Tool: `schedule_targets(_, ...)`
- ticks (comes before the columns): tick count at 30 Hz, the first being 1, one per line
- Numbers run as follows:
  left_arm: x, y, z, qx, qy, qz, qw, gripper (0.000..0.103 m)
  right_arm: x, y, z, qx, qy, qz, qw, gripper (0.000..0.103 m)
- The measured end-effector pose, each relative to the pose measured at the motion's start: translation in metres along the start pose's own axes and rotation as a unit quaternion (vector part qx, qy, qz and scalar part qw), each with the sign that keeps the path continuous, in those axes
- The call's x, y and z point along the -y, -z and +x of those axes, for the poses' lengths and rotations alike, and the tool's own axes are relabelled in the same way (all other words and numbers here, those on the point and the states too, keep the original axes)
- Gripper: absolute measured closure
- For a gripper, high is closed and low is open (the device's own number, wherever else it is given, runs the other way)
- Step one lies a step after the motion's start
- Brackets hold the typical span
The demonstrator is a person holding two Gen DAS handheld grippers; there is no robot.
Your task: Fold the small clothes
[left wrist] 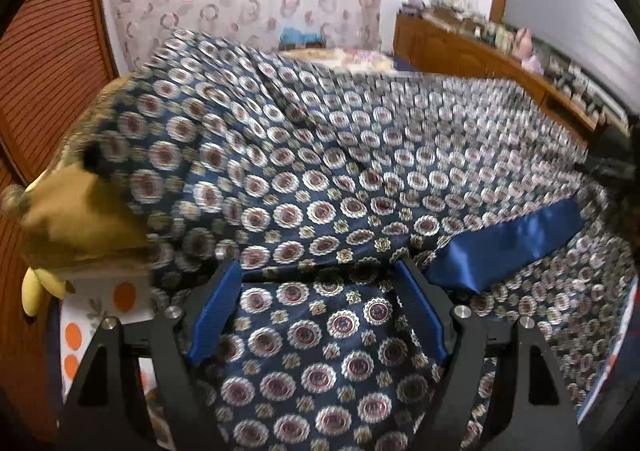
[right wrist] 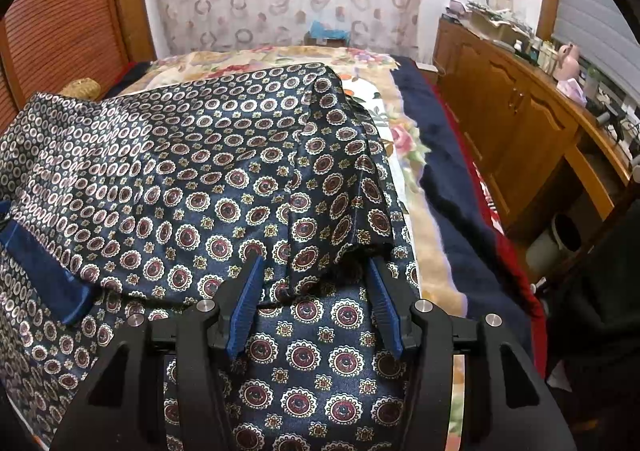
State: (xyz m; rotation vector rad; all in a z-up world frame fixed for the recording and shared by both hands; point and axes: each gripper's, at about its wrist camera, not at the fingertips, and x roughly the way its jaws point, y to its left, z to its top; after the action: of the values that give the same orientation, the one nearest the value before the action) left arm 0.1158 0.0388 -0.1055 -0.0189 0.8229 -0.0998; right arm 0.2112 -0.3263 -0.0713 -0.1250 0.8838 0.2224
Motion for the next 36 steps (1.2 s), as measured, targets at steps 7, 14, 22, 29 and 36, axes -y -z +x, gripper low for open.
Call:
schedule_targets(7, -0.037, -0.004, -0.055, 0.073, -0.01, -0.041, 0.9964, 0.027, 0.0, 0.0, 0.0, 0.0, -0.001, -0.001, 1.0, 0.05)
schedule_targets(14, -0.069, -0.017, -0.062, 0.086, -0.04, -0.052, 0.9941, 0.053, 0.0, 0.0, 0.0, 0.0, -0.001, -0.001, 1.0, 0.05)
schedule_targets(22, -0.072, -0.04, -0.035, 0.074, -0.062, -0.038, 0.9946, 0.06, 0.0, 0.0, 0.0, -0.001, -0.002, -0.001, 1.0, 0.05)
schedule_targets(29, -0.063, -0.053, -0.029, 0.061, -0.061, -0.009, 0.9962, 0.101, 0.007, -0.013, 0.006, -0.004, -0.005, 0.009, 1.0, 0.066)
schedule_targets(36, -0.047, -0.05, -0.061, 0.094, -0.04, -0.004, 0.9947, 0.103, 0.014, -0.016, -0.005, 0.025, -0.031, 0.014, 0.999, 0.101)
